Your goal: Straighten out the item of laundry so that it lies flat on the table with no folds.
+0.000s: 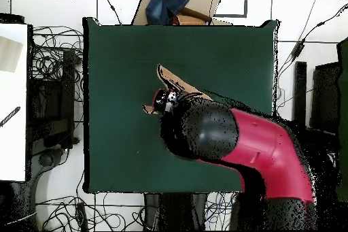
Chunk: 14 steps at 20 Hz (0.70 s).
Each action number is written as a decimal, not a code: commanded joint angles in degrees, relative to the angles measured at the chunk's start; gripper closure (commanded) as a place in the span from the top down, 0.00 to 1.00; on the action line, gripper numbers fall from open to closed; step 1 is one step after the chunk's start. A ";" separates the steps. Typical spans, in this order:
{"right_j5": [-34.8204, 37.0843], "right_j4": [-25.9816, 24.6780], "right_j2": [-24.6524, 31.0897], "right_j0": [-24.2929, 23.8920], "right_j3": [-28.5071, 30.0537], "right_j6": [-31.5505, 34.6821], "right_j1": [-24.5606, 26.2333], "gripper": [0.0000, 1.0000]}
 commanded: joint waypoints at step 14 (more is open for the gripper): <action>-19.03 -3.59 -3.81 7.20 8.78 10.64 4.49 0.00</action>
